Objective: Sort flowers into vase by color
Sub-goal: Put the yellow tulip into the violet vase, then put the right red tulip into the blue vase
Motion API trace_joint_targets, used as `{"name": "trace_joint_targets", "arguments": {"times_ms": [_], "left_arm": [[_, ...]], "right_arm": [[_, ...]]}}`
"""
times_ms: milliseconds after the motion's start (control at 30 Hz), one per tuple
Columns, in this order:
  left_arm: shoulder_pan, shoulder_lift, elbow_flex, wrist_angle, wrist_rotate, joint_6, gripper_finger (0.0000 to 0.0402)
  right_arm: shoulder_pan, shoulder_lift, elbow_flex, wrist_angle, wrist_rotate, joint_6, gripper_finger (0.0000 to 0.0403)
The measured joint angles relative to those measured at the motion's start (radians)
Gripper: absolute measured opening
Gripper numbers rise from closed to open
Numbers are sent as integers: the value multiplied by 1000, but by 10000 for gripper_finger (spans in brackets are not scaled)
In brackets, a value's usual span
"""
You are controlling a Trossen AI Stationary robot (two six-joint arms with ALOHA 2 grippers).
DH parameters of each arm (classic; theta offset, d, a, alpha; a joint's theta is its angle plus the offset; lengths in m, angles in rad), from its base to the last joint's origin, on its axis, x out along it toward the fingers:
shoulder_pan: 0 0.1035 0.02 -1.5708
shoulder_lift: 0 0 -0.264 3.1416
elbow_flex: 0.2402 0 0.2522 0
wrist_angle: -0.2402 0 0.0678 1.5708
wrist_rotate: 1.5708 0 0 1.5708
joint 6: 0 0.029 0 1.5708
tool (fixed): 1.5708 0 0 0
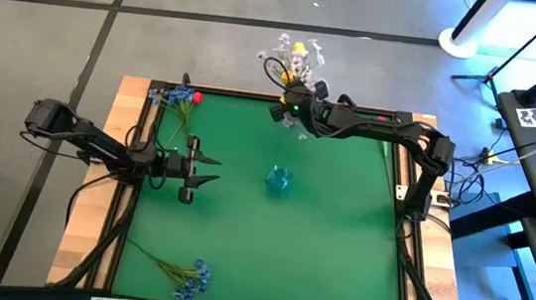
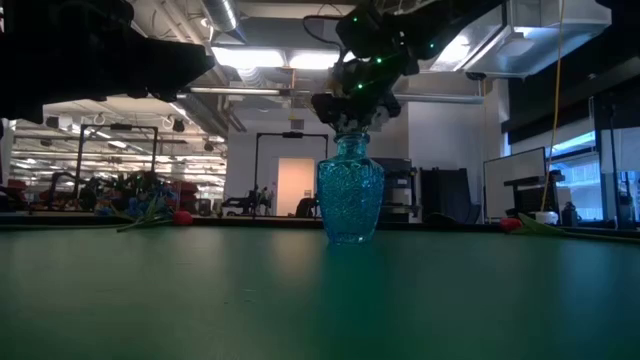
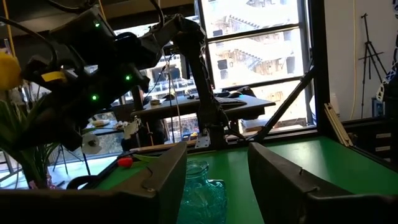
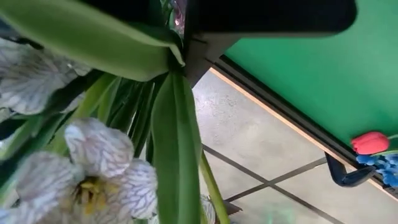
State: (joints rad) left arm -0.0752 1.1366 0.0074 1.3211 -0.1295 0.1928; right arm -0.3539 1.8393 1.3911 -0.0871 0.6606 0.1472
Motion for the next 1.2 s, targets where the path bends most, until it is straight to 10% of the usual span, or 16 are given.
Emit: {"name": "trace_joint_targets", "arguments": {"times_ms": [267, 667, 1200], "left_arm": [[0, 0, 0, -3, 0, 0, 166], [0, 0, 0, -5, 0, -6, 166], [0, 0, 0, -5, 0, -6, 166]], "right_arm": [[0, -3, 60, -135, -32, -1, 53], [14, -19, 265, -472, -135, 27, 191], [21, -21, 558, -983, -228, 82, 182]]}}
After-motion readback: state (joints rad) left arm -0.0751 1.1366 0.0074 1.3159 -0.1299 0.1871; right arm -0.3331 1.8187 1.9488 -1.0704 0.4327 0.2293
